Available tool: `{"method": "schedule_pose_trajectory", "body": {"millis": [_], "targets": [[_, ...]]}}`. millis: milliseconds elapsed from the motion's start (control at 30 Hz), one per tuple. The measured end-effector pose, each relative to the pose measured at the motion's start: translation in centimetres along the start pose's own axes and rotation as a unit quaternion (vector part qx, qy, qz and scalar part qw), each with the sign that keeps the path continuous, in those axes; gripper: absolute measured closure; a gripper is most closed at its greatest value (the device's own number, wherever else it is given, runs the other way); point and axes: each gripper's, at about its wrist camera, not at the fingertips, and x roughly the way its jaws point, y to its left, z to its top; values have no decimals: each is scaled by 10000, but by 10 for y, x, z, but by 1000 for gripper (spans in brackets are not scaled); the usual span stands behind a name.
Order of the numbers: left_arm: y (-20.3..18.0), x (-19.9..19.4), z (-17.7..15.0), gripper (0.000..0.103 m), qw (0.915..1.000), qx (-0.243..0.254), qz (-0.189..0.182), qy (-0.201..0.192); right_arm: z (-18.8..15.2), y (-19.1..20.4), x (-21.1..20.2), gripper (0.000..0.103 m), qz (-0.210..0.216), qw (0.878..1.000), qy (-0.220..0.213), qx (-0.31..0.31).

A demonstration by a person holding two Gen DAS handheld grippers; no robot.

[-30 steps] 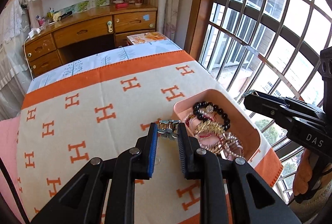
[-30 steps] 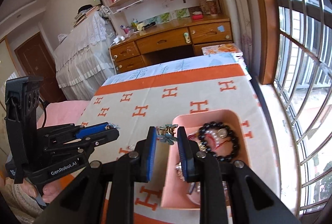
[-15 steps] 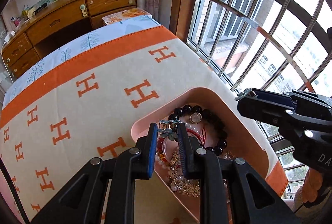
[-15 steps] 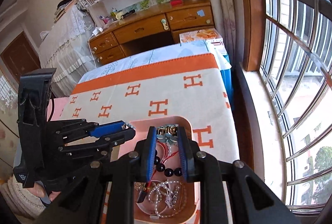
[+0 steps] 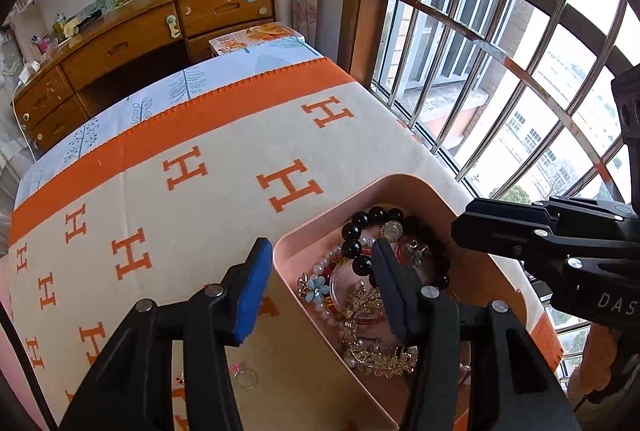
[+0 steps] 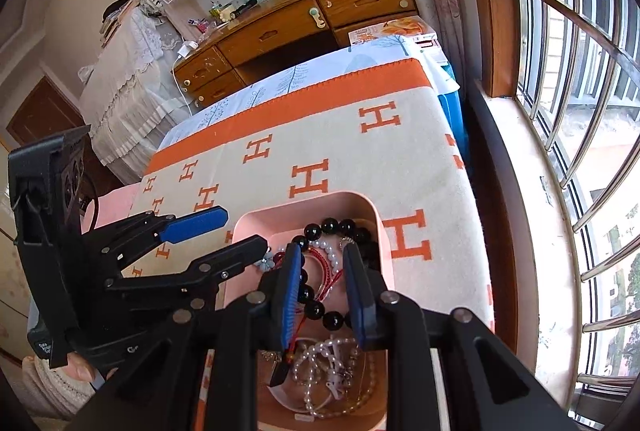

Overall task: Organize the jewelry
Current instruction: 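Carry both blue flower earrings into the tray and open both tools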

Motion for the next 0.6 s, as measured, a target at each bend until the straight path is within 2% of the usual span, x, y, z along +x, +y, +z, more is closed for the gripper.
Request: {"method": "schedule_pose_trajectory", "body": {"millis": [133, 367, 467, 600], "targets": [[11, -20, -1, 51, 9997, -167, -3, -160, -4, 9, -10, 81, -34, 9999, -97, -92], [41, -61, -14, 44, 9975, -494, 203, -472, -12, 31, -23, 81, 61, 9995, -229, -204], [56, -76, -26, 39, 9954, -654, 360, -603, -18, 43, -22, 81, 172, 9993, -200, -268], [76, -89, -49, 38, 9925, -823, 637, -647, -29, 66, -14, 81, 395, 9982, -97, -441]]}}
